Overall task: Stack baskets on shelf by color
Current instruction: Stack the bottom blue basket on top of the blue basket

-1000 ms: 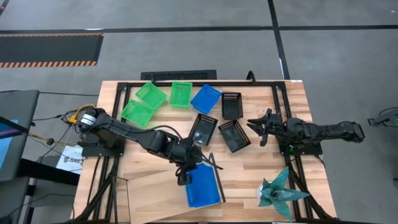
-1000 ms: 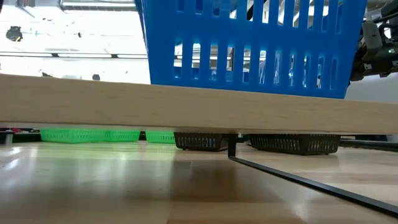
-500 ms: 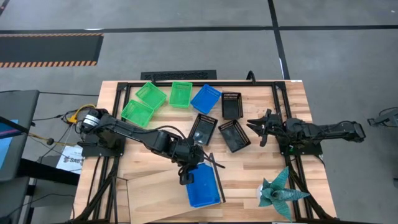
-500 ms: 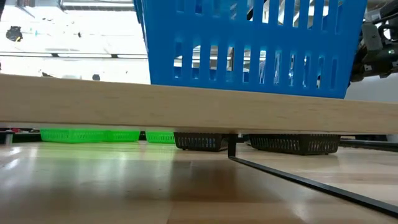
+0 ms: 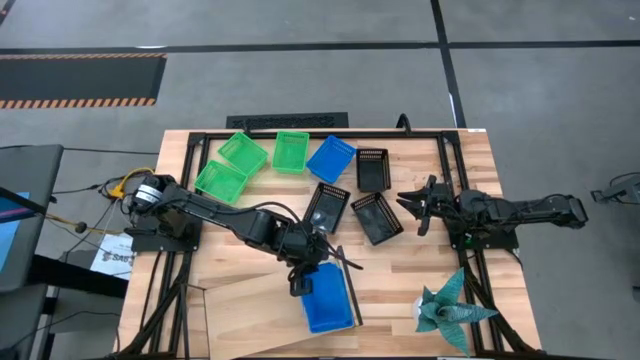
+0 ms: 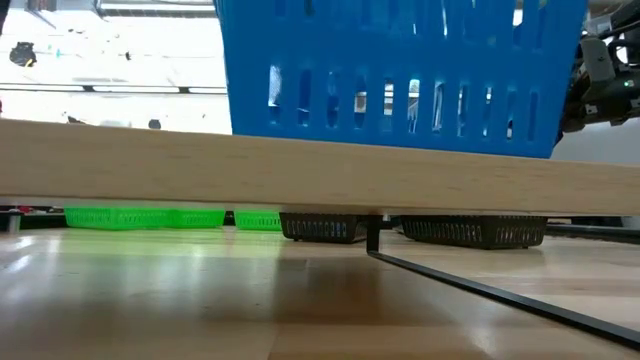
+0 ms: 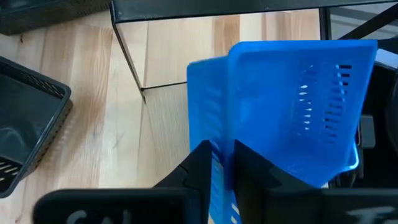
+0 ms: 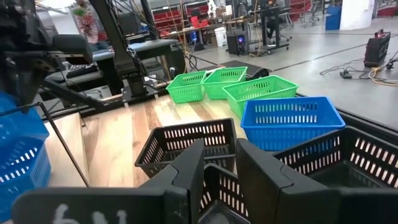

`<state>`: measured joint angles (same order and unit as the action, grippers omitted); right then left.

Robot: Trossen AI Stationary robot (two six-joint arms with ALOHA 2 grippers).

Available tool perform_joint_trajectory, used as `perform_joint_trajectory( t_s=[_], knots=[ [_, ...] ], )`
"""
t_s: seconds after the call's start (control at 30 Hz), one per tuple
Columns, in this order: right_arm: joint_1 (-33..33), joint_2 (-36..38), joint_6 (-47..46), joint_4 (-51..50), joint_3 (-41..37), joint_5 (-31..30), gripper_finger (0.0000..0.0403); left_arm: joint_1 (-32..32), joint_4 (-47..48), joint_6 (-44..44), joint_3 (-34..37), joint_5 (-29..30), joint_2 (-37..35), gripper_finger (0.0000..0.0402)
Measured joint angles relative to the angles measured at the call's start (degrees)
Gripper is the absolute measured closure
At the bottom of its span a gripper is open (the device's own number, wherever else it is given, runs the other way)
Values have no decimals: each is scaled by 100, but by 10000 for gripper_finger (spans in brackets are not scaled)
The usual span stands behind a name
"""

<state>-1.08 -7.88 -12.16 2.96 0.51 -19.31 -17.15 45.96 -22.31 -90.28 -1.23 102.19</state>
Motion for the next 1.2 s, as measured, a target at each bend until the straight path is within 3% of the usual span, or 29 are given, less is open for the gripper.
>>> perform_joint_trajectory(
  t_s=[0.7, 0.87, 1.03, 1.2],
  knots=[
    [4, 0, 7, -2, 2, -2, 285, 353, -260, 229, 0, -307, -214, 257],
    [4, 0, 7, -2, 2, -2, 285, 376, -249, 297, 0, -354, -392, 295],
    [4, 0, 7, -2, 2, -2, 285, 367, -266, 201, 0, -816, -383, 385],
    [4, 0, 7, -2, 2, -4, 285, 369, -425, 123, 0, -1370, -154, 399]
  ],
)
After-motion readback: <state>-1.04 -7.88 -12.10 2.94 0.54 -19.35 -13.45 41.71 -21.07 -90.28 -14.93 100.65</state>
